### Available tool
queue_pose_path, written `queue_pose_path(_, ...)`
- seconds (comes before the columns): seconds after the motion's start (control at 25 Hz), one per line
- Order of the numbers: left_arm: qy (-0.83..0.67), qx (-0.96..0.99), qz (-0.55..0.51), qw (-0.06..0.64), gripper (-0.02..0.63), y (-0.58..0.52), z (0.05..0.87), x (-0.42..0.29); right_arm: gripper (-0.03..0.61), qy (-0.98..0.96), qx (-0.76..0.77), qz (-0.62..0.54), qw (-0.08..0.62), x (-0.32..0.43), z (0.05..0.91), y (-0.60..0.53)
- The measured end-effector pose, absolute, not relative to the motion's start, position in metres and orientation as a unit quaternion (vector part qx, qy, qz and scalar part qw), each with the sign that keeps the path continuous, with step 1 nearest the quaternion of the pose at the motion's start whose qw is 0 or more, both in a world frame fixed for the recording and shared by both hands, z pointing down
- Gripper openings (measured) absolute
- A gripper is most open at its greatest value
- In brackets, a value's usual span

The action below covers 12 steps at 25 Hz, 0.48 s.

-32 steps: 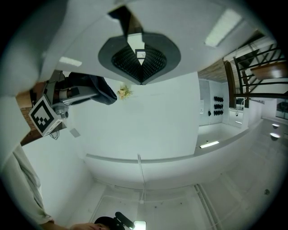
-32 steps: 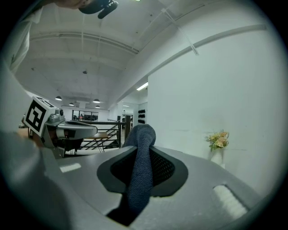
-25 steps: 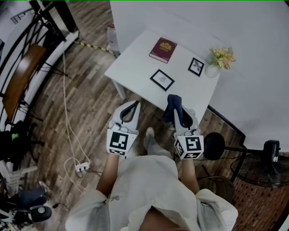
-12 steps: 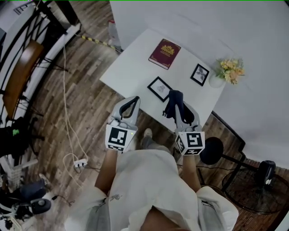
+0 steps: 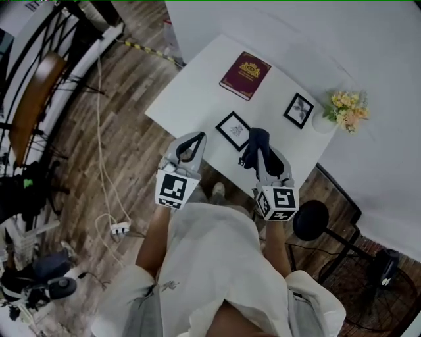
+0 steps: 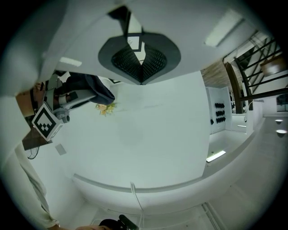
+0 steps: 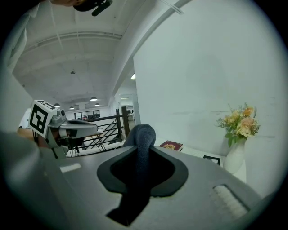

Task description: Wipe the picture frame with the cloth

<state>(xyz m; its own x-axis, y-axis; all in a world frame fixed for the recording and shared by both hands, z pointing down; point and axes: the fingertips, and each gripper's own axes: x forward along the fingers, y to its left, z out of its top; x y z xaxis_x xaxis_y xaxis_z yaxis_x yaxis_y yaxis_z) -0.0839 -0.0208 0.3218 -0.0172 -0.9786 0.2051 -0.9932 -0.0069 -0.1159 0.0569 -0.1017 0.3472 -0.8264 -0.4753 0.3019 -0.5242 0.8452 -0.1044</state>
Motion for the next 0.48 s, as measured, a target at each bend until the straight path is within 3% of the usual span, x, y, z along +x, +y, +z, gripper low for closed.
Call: queue_pose_path(0.48, -0.636, 0.757, 0.141, 0.052, 0.020, -0.075, 0.370, -0.100, 0.063, -0.923, 0.322, 0.148, 0.150, 0.043, 0.395, -0.126)
